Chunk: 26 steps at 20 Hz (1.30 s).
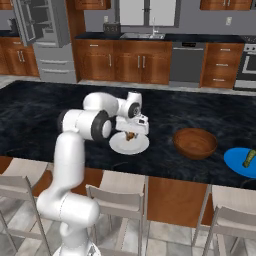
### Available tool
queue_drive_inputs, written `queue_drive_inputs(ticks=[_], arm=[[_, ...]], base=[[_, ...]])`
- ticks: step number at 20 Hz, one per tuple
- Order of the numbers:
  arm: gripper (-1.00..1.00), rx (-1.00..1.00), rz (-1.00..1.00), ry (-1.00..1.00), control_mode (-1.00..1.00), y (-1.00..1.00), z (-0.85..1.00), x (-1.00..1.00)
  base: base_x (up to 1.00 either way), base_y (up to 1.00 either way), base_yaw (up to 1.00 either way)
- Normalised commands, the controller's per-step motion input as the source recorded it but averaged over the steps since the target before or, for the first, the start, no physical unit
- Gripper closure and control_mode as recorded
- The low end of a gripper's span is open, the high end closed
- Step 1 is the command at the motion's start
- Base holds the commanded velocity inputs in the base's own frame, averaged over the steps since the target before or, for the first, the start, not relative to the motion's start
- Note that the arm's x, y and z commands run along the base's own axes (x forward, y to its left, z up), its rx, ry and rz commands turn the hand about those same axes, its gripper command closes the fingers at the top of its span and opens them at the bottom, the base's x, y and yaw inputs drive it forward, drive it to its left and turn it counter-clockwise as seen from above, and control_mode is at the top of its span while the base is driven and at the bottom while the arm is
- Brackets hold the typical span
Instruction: Pick the chicken drumstick and squash from their plates and place them in the bowl. Then put the bowl in the fridge.
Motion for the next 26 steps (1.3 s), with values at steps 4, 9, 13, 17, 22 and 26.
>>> queue_drive_inputs(ticks=[4,9,13,17,22,26], arm=[[1.00,0.00,0.00,-0.17,-1.00,-0.22,0.48,-0.23],[1.00,0.00,0.03,-0.13,-1.00,-0.27,0.47,-0.30],[1.00,0.00,0.09,-0.05,-1.00,-0.30,0.43,-0.27],[1.00,0.00,0.13,-0.03,-1.00,-0.32,0.37,-0.33],[1.00,0.00,0.07,-0.09,-1.00,-0.40,0.30,-0.30],[1.00,0.00,0.00,-0.04,-1.00,-0.46,0.27,-0.06]], base=[[0.00,0.00,0.00],[0.00,0.00,0.00],[0.00,0.00,0.00],[0.00,0.00,0.00],[0.00,0.00,0.00],[0.00,0.00,0.00]])
